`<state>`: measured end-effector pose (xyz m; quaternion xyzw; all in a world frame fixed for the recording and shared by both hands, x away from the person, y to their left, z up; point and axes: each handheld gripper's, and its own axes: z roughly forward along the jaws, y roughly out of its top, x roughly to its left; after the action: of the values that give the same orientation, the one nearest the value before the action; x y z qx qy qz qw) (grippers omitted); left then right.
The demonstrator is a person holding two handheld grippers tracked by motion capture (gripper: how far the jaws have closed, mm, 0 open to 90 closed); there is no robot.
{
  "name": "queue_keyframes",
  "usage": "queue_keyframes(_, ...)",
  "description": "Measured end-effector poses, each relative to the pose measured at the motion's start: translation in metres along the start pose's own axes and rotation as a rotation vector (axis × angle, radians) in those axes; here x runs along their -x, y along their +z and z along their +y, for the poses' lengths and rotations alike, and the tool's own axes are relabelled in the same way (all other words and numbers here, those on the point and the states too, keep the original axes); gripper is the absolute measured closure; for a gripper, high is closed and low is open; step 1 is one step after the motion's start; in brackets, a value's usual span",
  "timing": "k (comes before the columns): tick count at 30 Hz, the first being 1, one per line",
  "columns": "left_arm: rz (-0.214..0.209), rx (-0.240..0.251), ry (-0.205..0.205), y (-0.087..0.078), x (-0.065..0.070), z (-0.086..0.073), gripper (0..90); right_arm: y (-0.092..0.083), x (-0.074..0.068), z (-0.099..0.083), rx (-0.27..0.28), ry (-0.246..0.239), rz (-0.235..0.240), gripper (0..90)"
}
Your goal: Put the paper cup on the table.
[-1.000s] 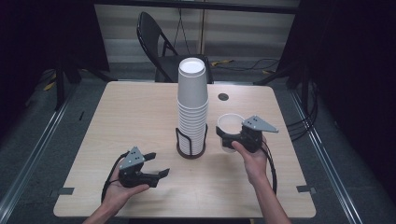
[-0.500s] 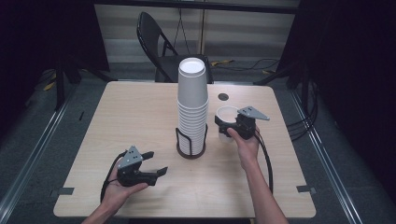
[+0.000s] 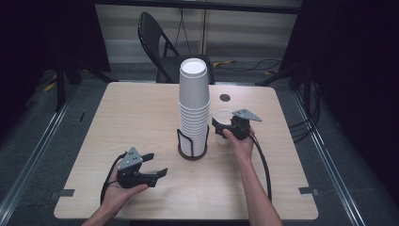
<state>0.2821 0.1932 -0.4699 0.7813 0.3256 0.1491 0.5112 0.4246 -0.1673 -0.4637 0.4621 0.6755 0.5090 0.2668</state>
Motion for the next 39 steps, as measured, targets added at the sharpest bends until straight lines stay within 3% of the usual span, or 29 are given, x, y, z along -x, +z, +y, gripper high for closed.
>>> queue_keyframes(8,0.002,0.0,0.005,0.0,0.0,0.0,21.1,-0.01,0.002,-0.001,-0.043,-0.073,-0.018,10.5)
queue_keyframes(13,0.001,0.003,-0.001,0.0,0.0,0.0,21.1,-0.016,0.005,-0.007,-0.051,-0.045,-0.028,10.0)
queue_keyframes(20,0.003,-0.001,0.007,0.001,0.0,0.0,21.1,-0.02,0.006,-0.01,-0.093,-0.007,-0.003,9.7)
queue_keyframes(27,0.004,-0.002,0.003,0.0,-0.001,0.0,21.1,-0.017,0.006,-0.021,-0.171,-0.013,-0.019,12.7)
queue_keyframes(35,0.012,-0.001,0.002,0.0,-0.001,0.0,21.1,-0.023,0.006,-0.032,-0.196,-0.014,-0.037,12.9)
queue_keyframes(39,0.013,-0.001,0.001,0.001,-0.001,0.0,21.1,-0.031,0.005,-0.034,-0.183,-0.004,-0.033,12.8)
